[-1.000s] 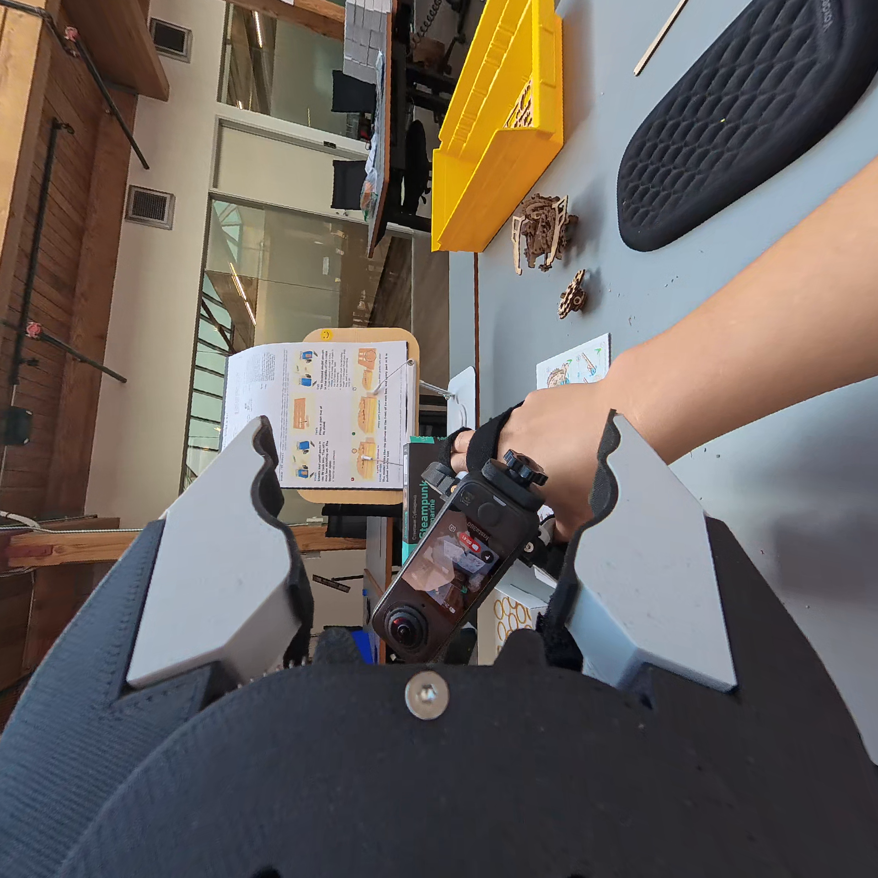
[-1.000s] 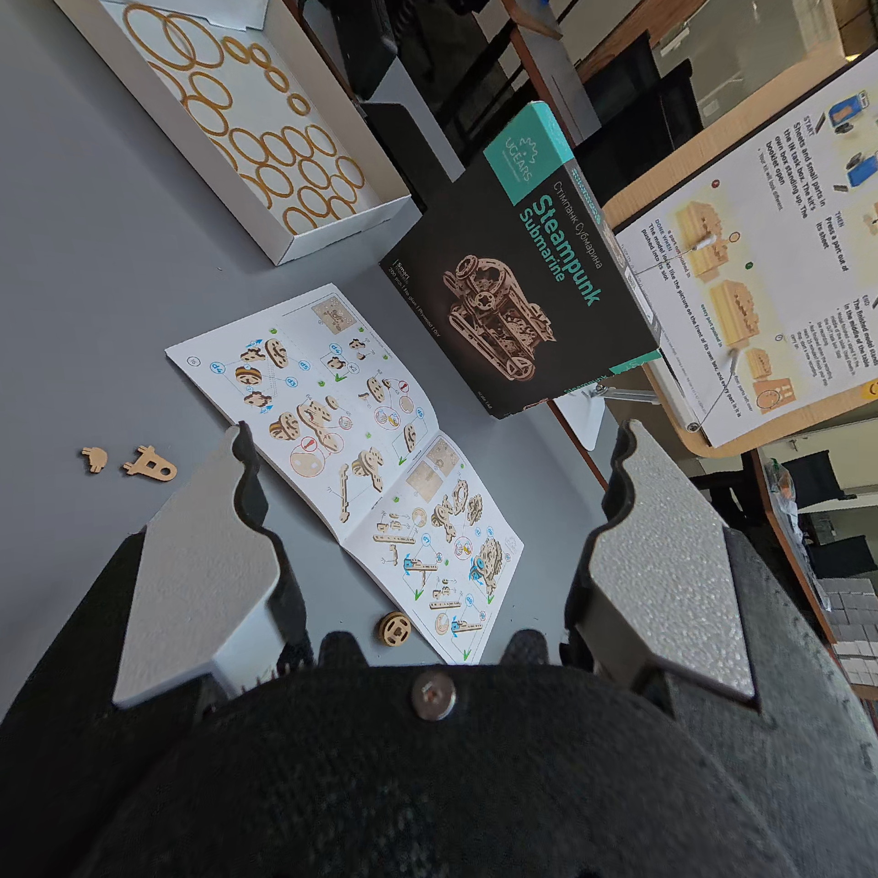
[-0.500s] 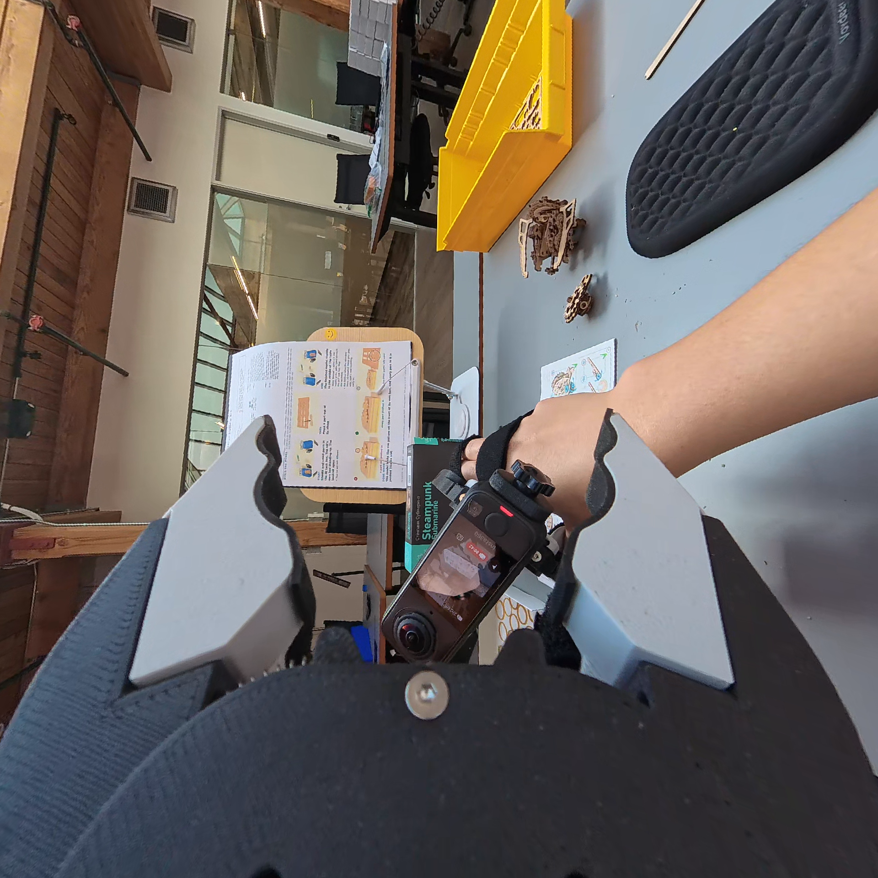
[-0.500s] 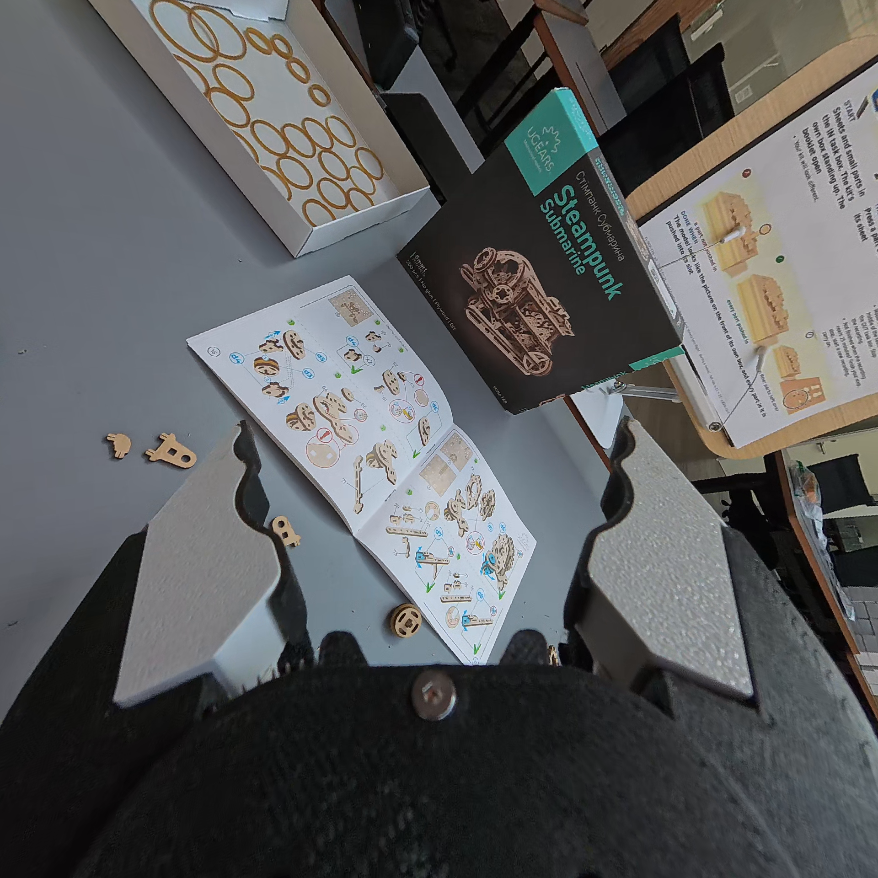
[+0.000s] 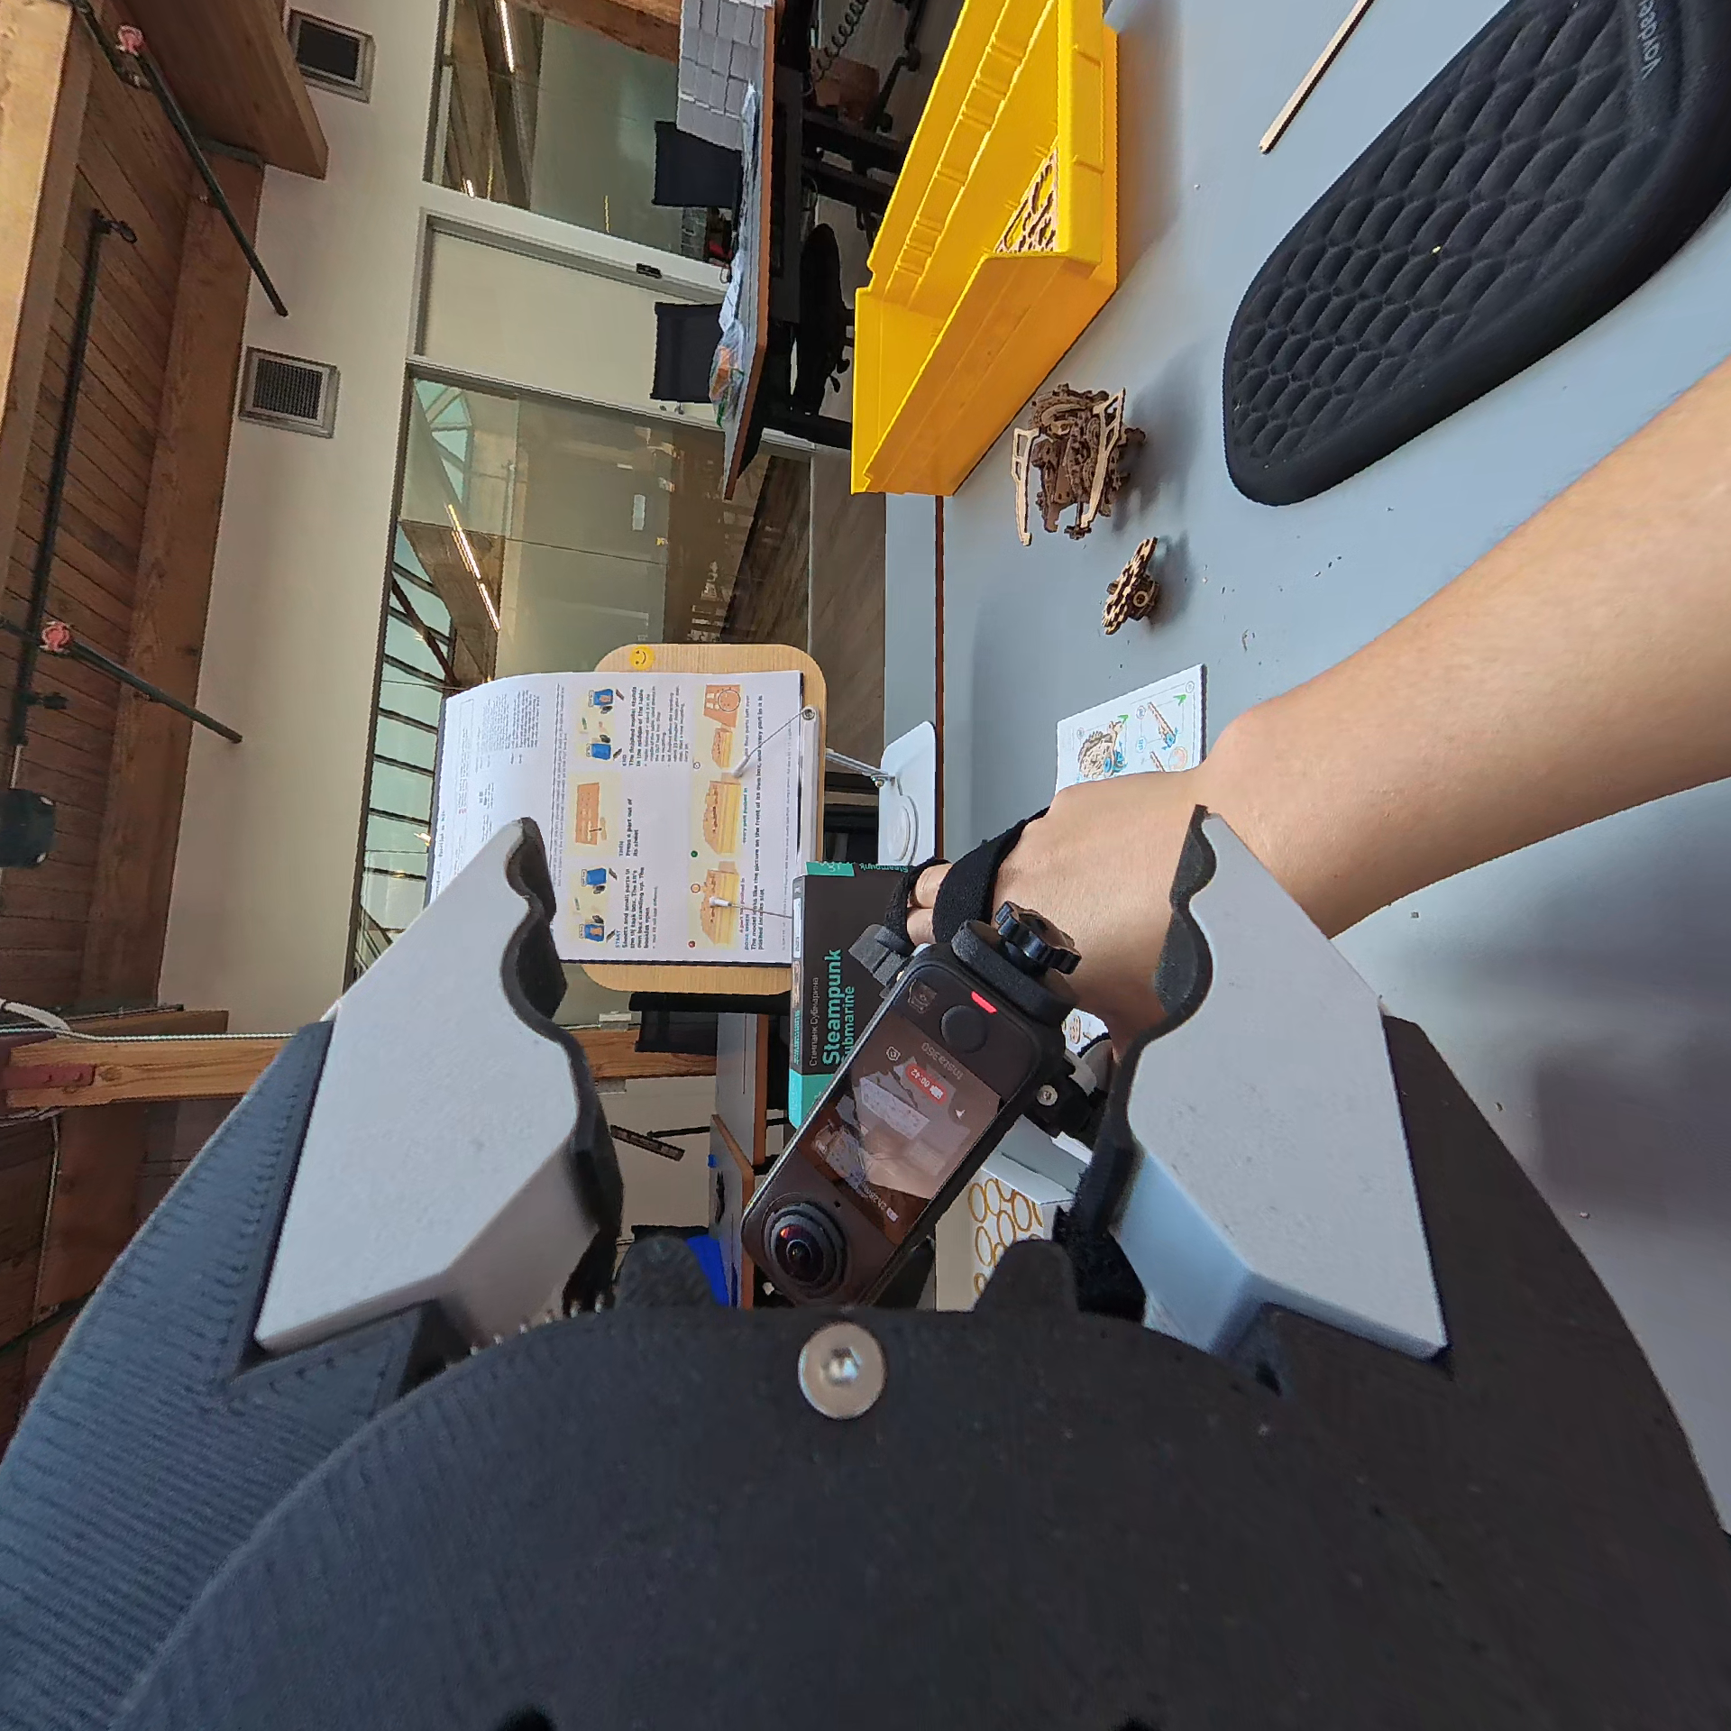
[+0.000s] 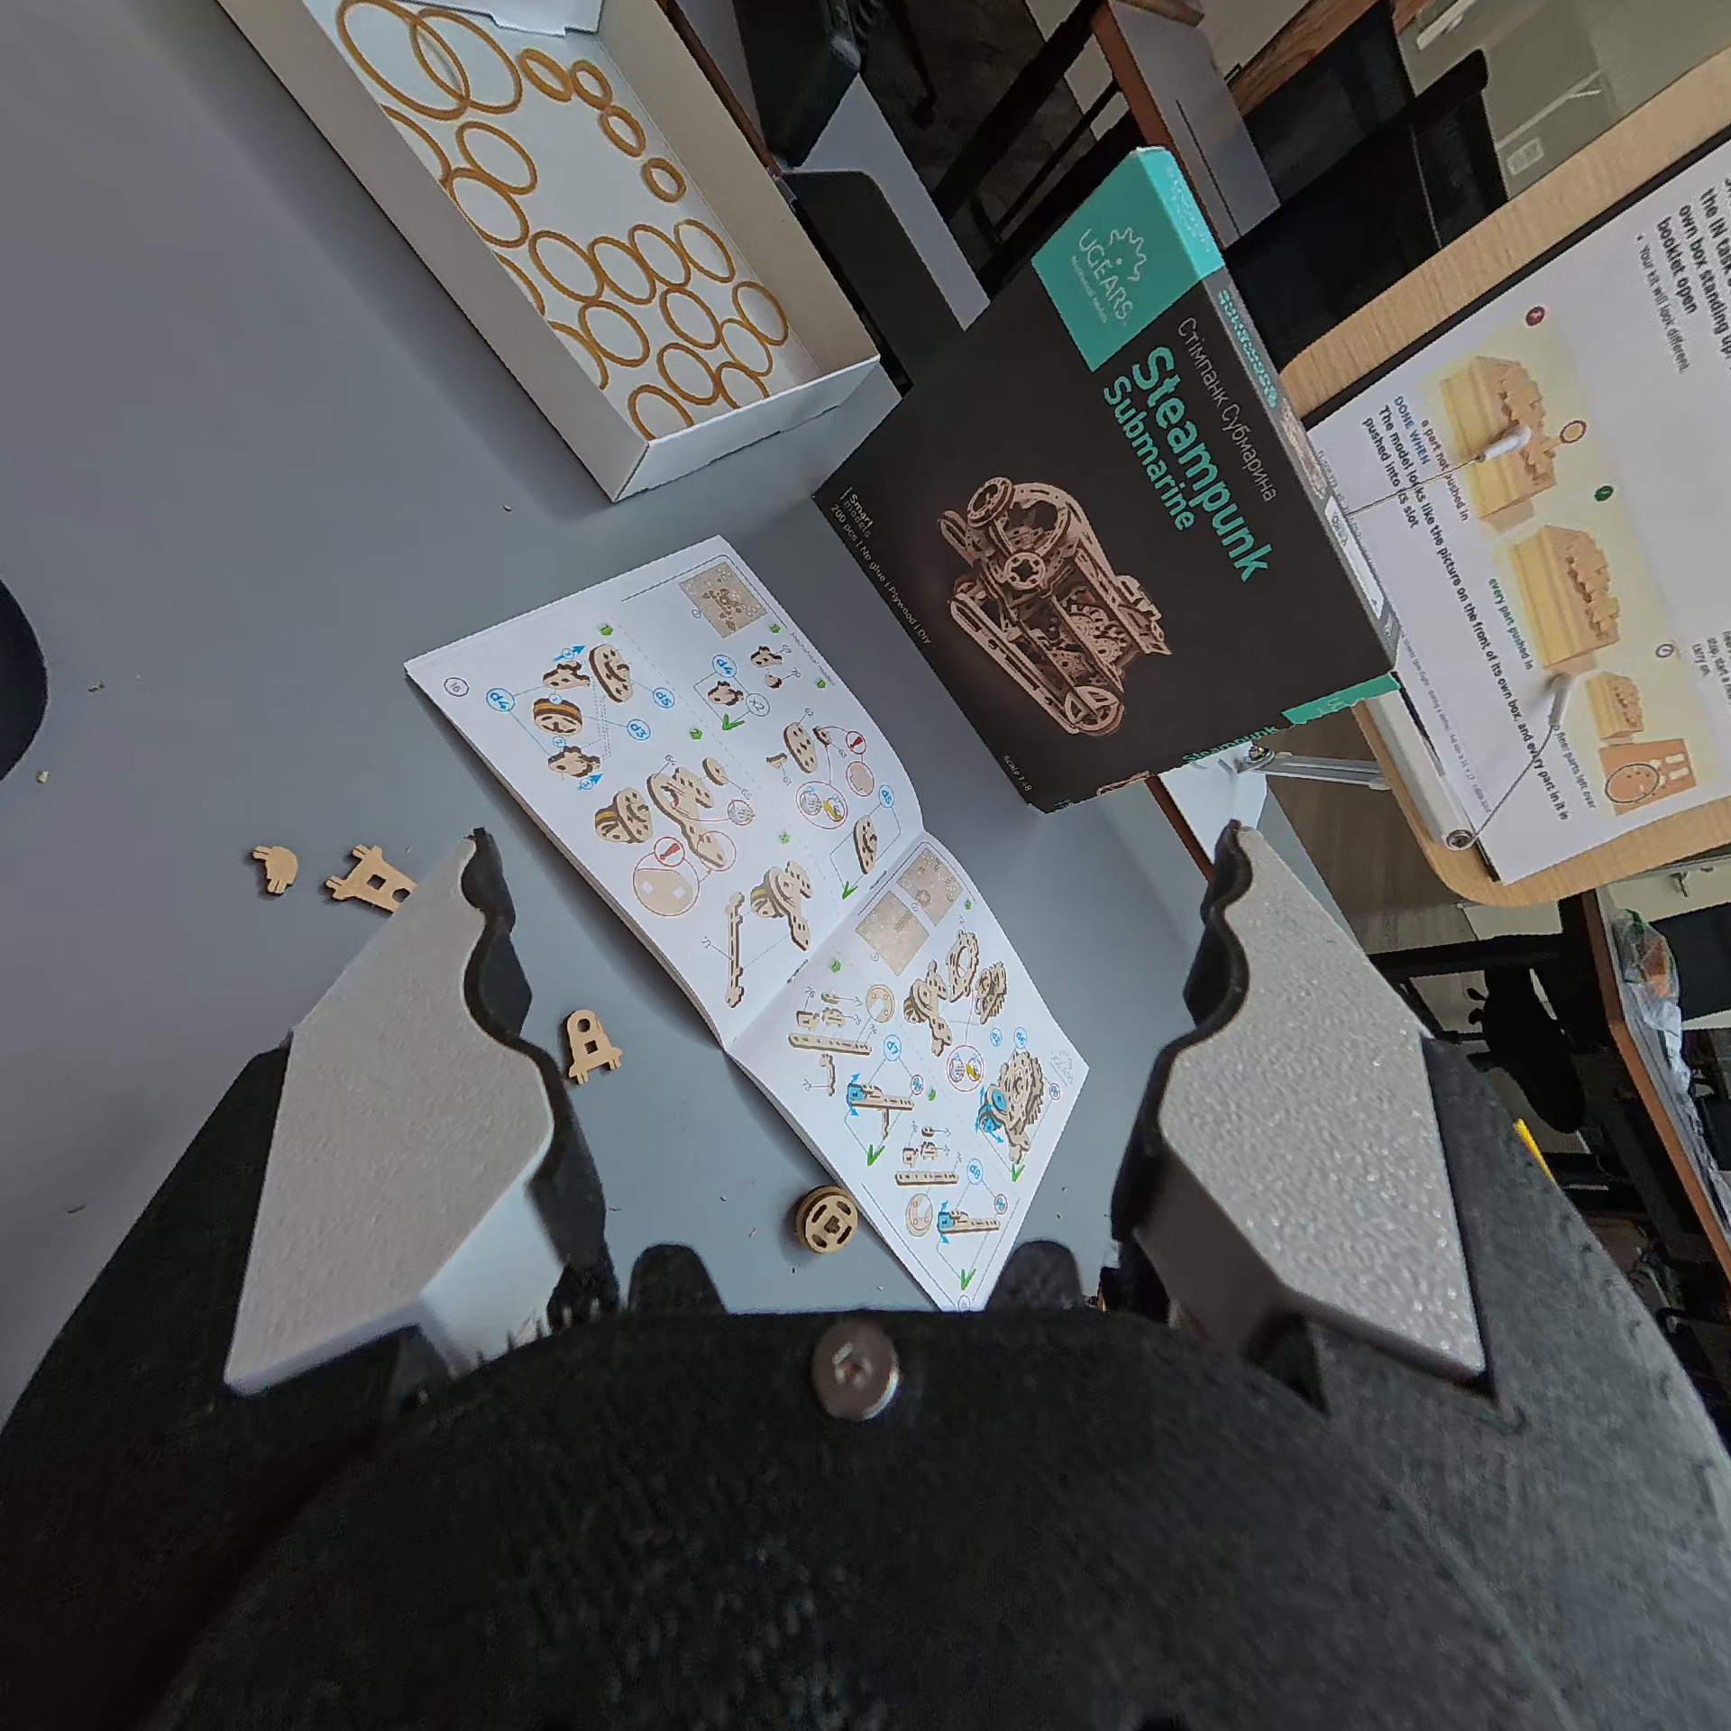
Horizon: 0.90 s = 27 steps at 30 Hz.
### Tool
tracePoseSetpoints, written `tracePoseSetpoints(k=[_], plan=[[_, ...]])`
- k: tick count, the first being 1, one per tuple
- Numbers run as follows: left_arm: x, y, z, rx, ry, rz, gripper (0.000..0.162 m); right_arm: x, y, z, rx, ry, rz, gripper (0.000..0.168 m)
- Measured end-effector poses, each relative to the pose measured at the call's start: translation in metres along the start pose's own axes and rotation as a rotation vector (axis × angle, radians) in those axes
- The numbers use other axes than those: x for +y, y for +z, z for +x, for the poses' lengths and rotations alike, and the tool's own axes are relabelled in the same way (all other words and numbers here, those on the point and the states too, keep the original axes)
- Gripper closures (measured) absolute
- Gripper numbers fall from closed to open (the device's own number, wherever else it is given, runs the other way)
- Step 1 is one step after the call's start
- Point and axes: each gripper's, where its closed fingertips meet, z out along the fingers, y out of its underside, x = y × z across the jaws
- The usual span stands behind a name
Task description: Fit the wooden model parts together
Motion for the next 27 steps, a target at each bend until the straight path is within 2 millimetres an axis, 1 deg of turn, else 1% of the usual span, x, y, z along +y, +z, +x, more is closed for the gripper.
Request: tracePoseSetpoints(k=[6, 27], plan=[[0.0023, 0.0025, 0.0017, 0.004, -0.001, -0.008, 0.032, 0.0029, 0.0010, -0.0015, -0.012, 0.009, -0.008, 0.024], [0.0003, 0.0044, 0.0008, 0.002, -0.010, -0.009, 0.032, 0.0096, 0.0026, -0.0019, -0.022, 0.032, -0.018, 0.025]])
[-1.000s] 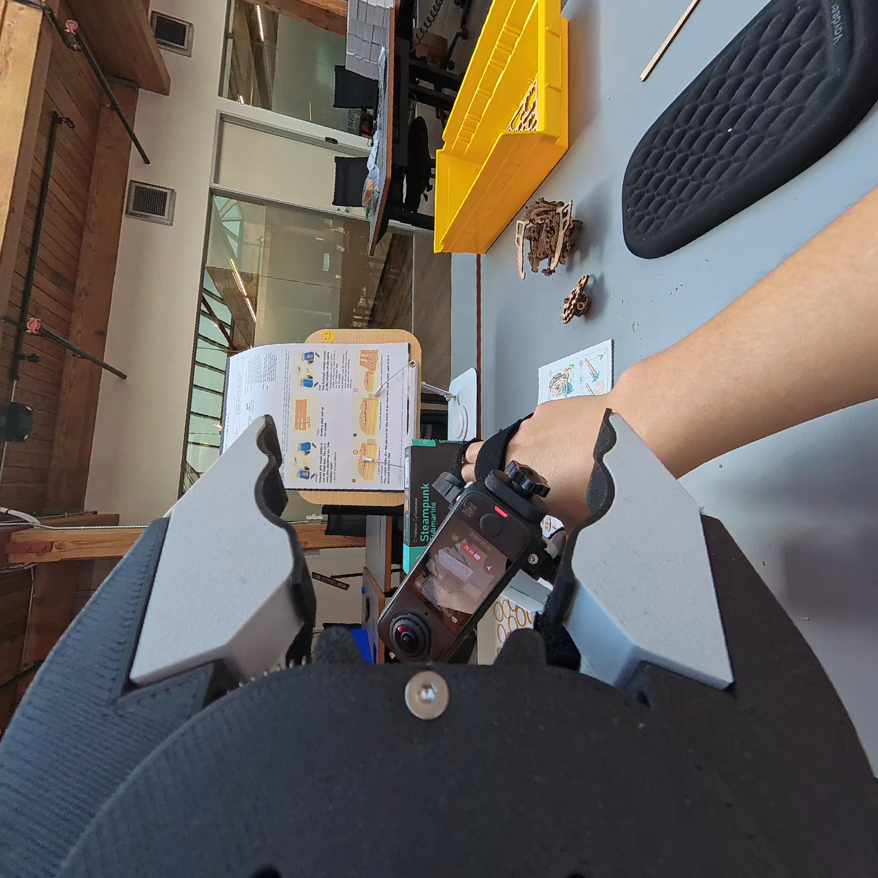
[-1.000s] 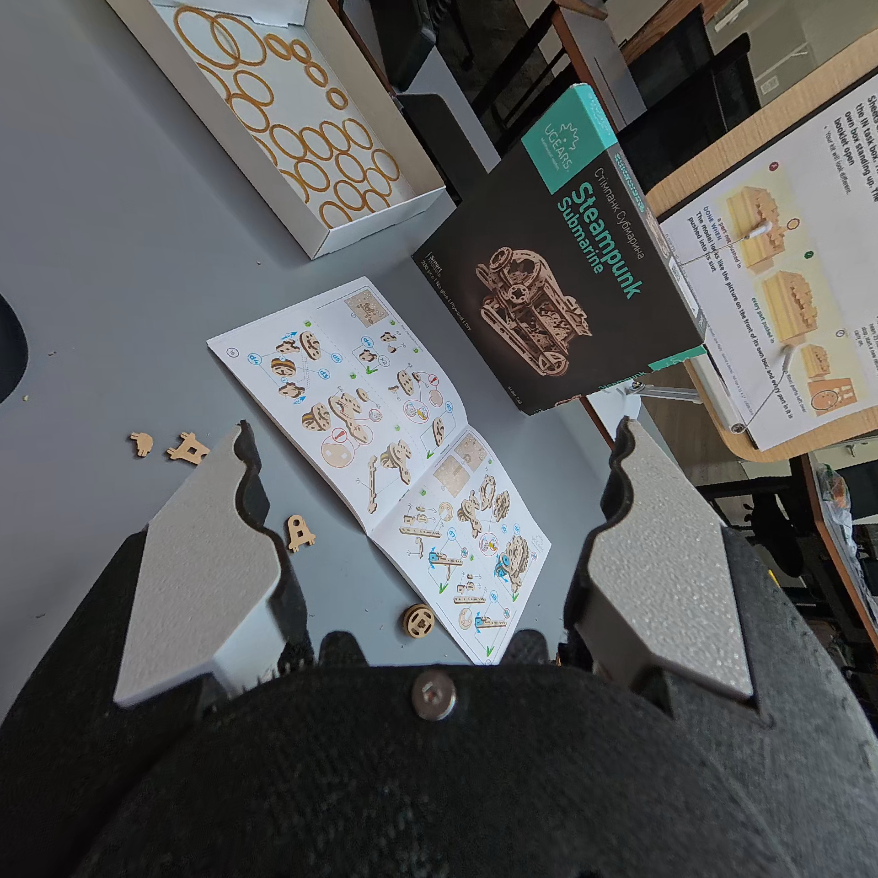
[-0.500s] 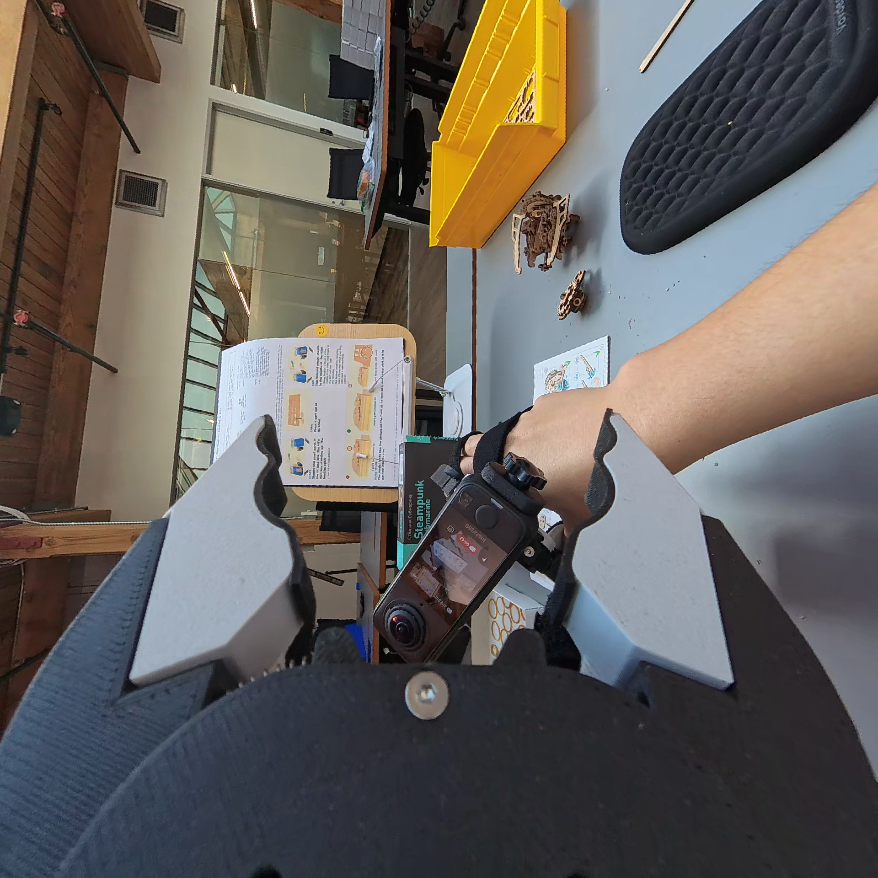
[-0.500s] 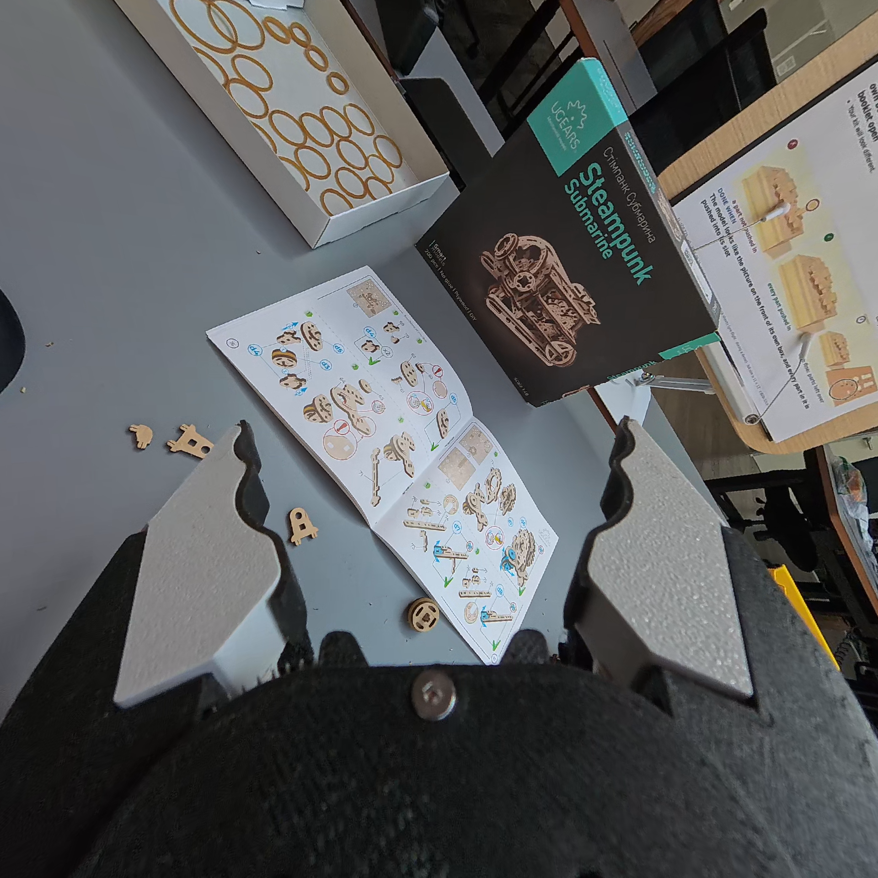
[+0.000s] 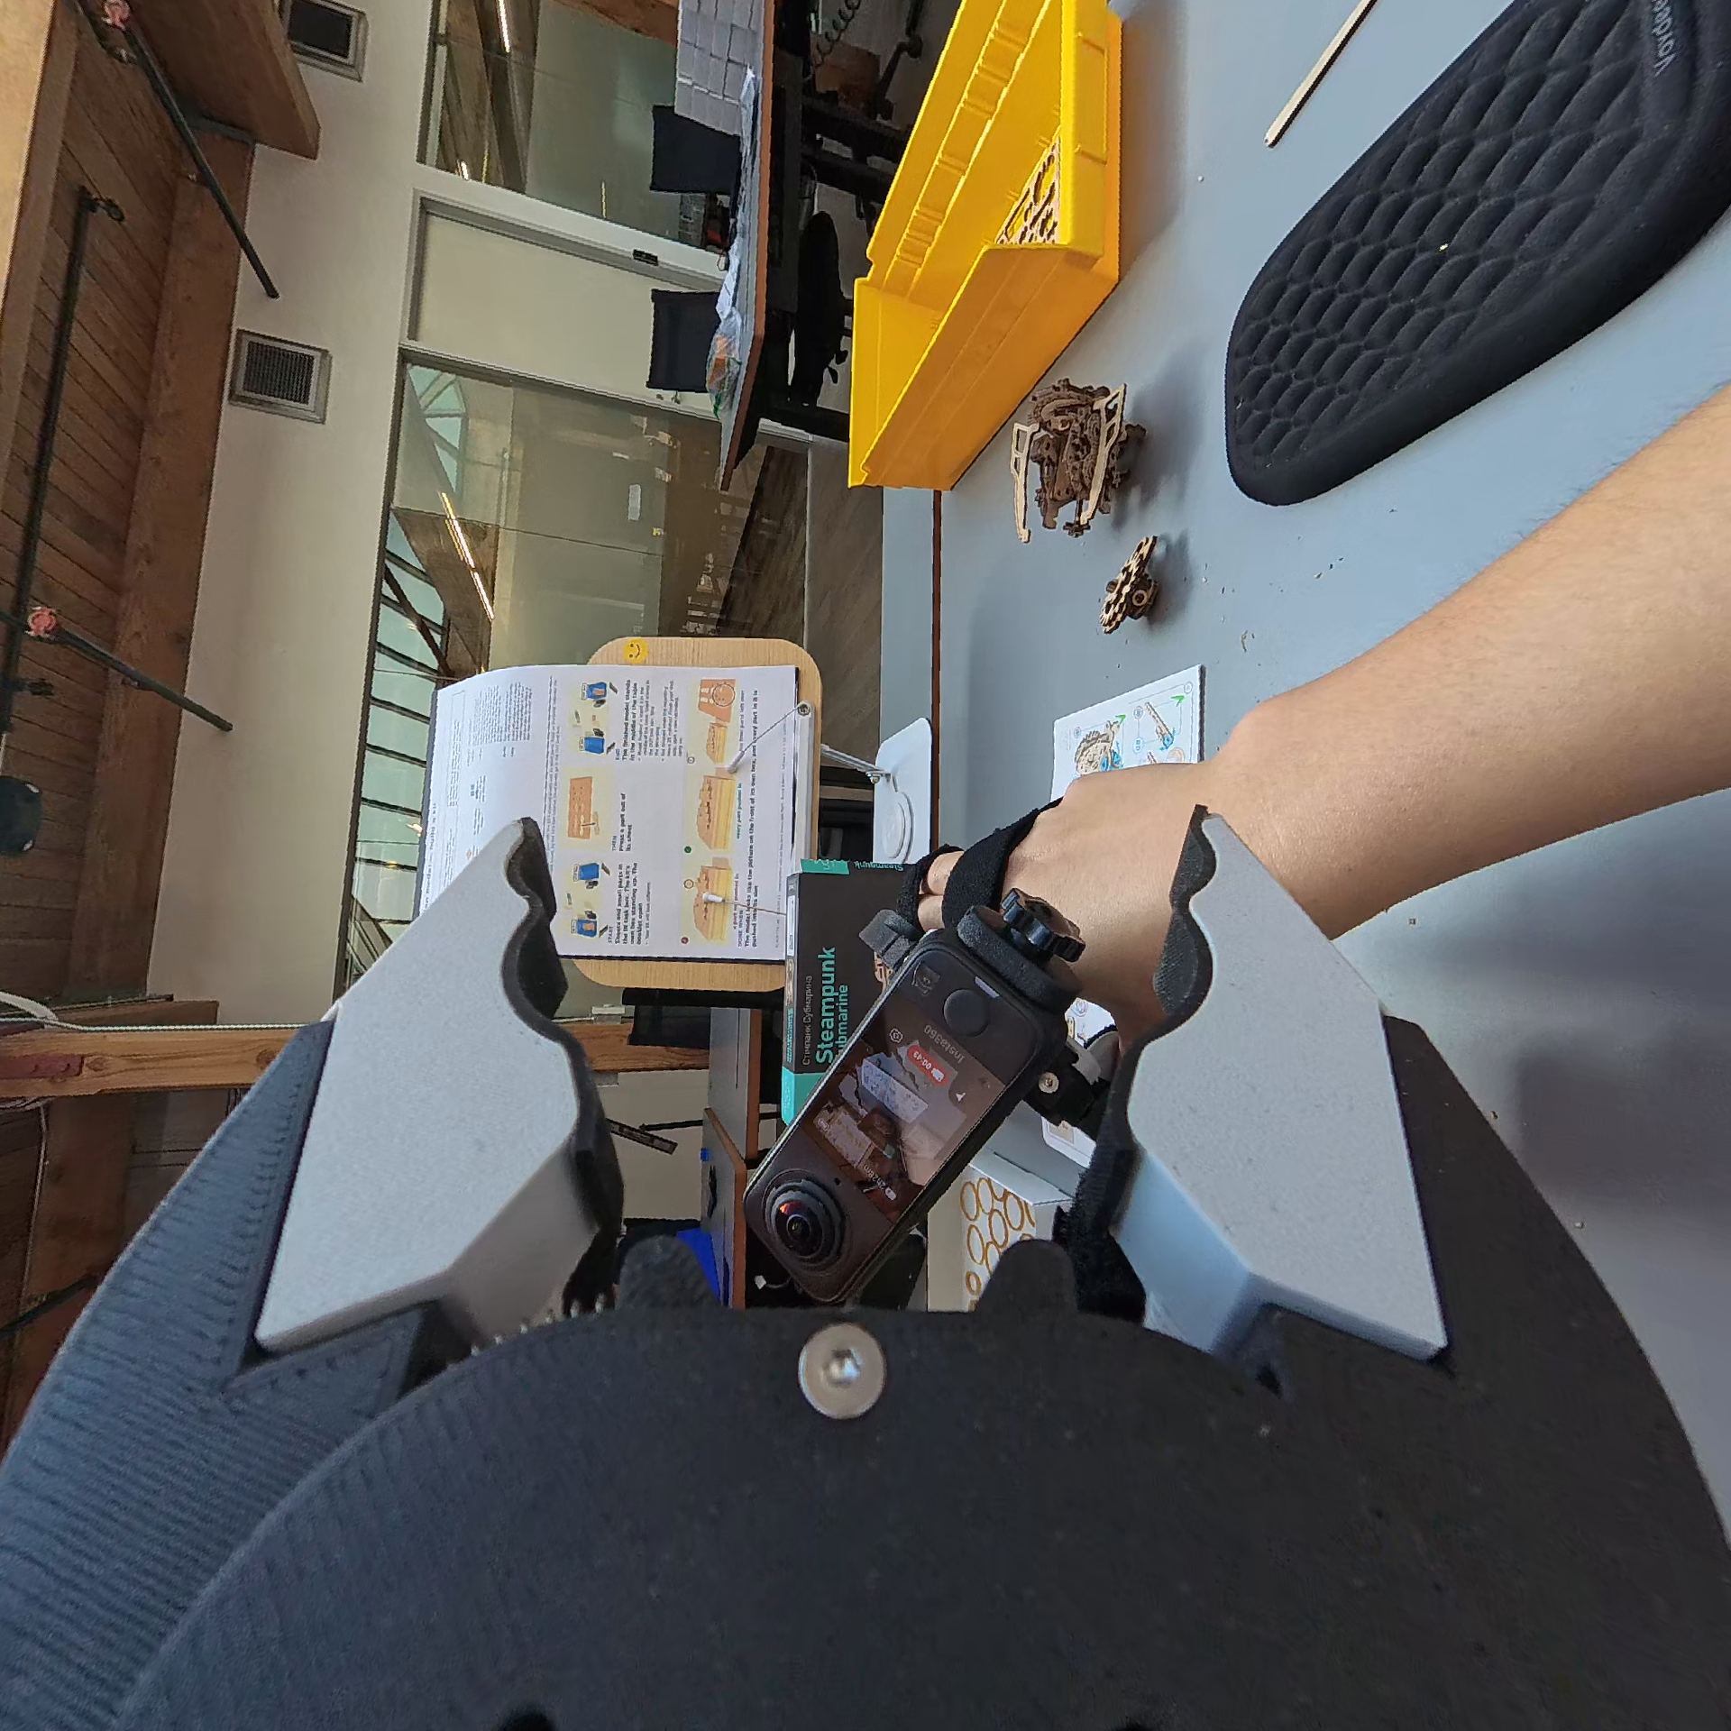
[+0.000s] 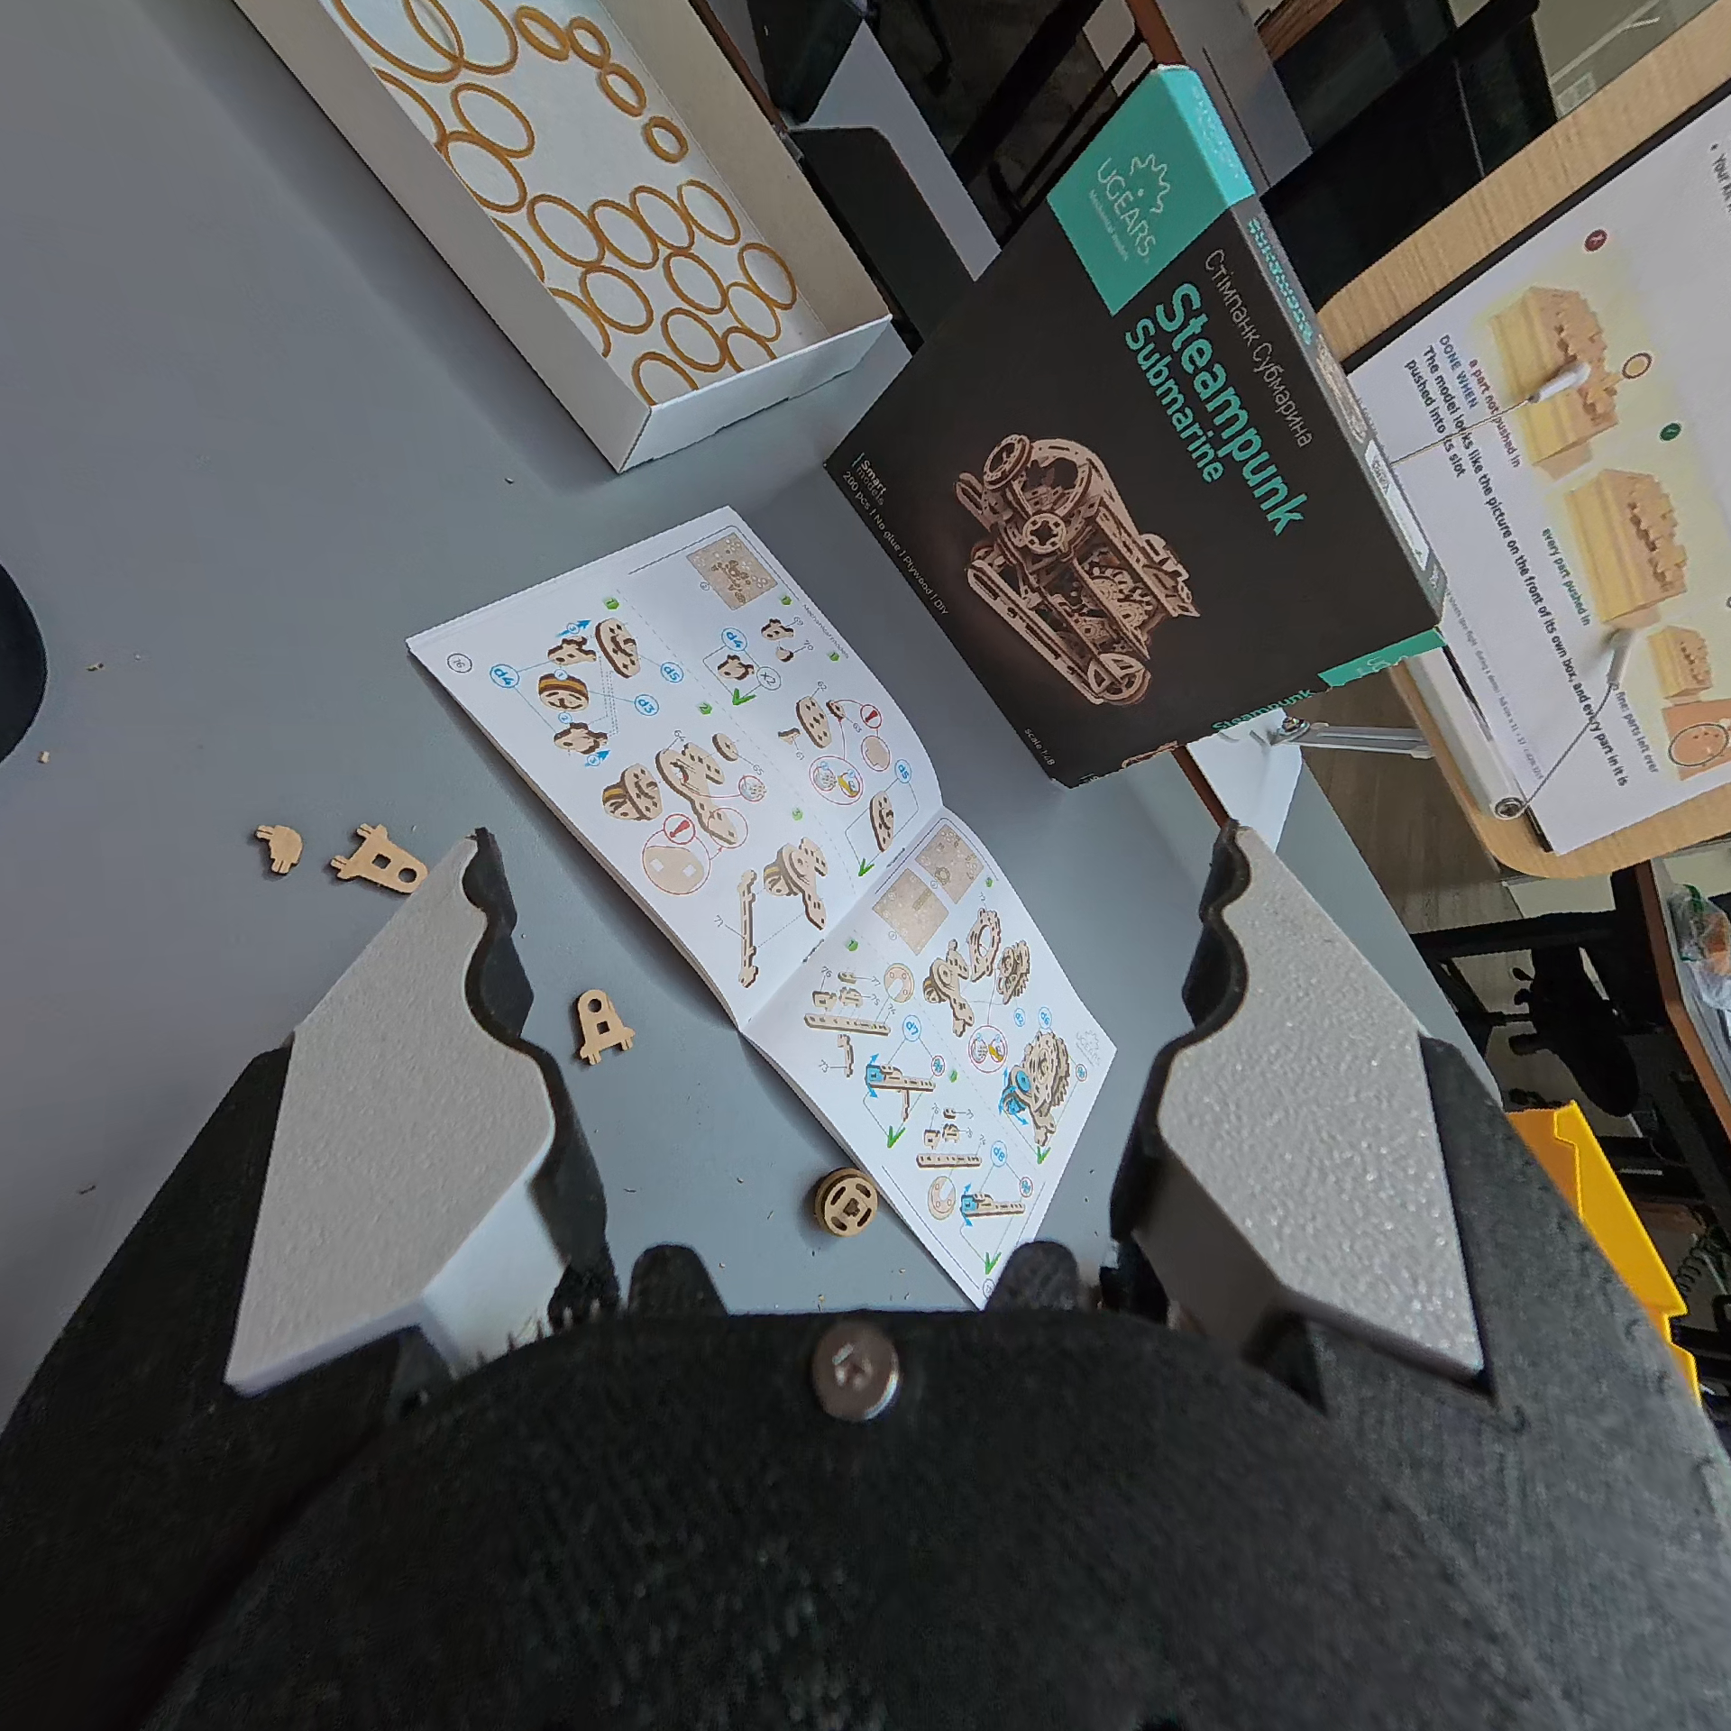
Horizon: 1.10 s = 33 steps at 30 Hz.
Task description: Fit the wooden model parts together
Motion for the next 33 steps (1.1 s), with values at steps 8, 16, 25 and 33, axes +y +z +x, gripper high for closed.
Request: tracePoseSetpoints(k=[8, 16, 25, 33], plan=[[0.000, 0.000, 0.001, 0.000, 0.002, -0.001, 0.032, 0.002, 0.001, 0.001, -0.002, 0.009, -0.002, 0.025], [0.001, 0.002, 0.001, 0.003, -0.004, -0.006, 0.032, 0.005, 0.002, 0.001, -0.001, 0.023, -0.009, 0.026], [0.004, 0.004, 0.000, 0.007, -0.021, -0.016, 0.032, 0.009, 0.002, 0.004, 0.003, 0.032, -0.018, 0.026], [0.016, 0.011, -0.011, 0.012, -0.160, -0.012, 0.035, 0.018, 0.004, 0.009, -0.052, 0.102, -0.006, 0.027]])
